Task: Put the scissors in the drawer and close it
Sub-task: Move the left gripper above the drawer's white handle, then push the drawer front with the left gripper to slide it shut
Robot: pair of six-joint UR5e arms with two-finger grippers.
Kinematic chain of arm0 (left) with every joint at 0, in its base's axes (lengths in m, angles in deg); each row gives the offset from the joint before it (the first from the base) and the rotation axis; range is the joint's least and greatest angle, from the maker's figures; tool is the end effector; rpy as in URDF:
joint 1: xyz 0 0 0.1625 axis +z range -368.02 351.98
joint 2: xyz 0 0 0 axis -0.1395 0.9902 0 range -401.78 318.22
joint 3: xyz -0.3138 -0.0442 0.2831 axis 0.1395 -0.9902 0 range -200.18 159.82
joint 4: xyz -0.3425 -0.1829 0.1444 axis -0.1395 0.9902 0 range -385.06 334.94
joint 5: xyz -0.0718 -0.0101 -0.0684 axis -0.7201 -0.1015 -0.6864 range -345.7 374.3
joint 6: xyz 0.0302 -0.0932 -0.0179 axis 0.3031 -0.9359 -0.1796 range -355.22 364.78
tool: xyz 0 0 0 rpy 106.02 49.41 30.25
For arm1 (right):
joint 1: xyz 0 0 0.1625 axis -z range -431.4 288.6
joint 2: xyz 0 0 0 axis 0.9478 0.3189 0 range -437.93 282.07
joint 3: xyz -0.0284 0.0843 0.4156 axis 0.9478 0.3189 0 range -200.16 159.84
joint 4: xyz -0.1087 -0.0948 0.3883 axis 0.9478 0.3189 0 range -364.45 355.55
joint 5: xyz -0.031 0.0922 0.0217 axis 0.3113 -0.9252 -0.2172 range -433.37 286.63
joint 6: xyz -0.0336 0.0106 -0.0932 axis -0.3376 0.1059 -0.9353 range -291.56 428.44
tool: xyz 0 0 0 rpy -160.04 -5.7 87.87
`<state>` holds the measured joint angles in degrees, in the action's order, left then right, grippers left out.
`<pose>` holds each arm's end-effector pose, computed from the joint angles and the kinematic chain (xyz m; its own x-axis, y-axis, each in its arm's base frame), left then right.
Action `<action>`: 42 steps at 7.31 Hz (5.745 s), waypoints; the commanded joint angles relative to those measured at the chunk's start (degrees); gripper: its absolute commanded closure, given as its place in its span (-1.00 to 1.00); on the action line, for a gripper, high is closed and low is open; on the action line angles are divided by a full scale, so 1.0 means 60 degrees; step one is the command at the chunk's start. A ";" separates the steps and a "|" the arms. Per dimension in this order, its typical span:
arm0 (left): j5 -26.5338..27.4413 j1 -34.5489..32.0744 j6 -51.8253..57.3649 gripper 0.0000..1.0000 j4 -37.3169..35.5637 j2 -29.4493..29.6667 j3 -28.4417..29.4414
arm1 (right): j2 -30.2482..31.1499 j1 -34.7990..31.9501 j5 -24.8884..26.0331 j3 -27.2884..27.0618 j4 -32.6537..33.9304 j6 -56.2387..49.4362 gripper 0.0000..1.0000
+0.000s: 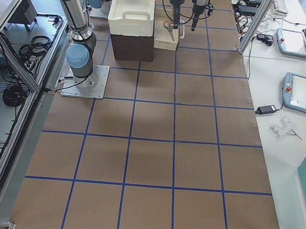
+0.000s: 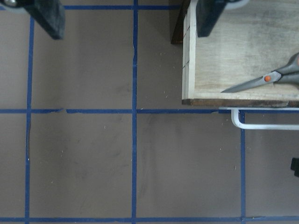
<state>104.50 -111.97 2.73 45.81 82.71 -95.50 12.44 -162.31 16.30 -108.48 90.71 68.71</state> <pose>-0.2998 -0.6552 0.2790 -0.9785 0.2064 -0.0039 0.2063 0.9784 0.0117 0.1417 -0.4985 0.5153 -0.9999 -0.0118 -0.0063 -0.0109 0.9920 -0.1255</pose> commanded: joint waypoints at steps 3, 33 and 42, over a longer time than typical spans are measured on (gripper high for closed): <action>-0.0033 -0.0078 -0.0010 -1.00 0.0317 -0.0239 -0.0380 | -0.0735 0.0004 0.0041 0.0964 0.0019 -0.0001 -1.00; 0.0216 -0.0459 -0.0024 -1.00 0.2677 -0.2349 -0.1787 | -0.0120 -0.0010 0.0056 -0.0061 0.0048 -0.0045 -1.00; 0.0128 -0.0503 -0.0185 -1.00 0.2866 -0.2436 -0.1962 | -0.0119 -0.0010 0.0056 -0.0061 0.0048 -0.0045 -1.00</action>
<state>105.29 -114.97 1.87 62.65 68.61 -106.82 11.75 -162.37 16.63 -108.84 90.96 68.44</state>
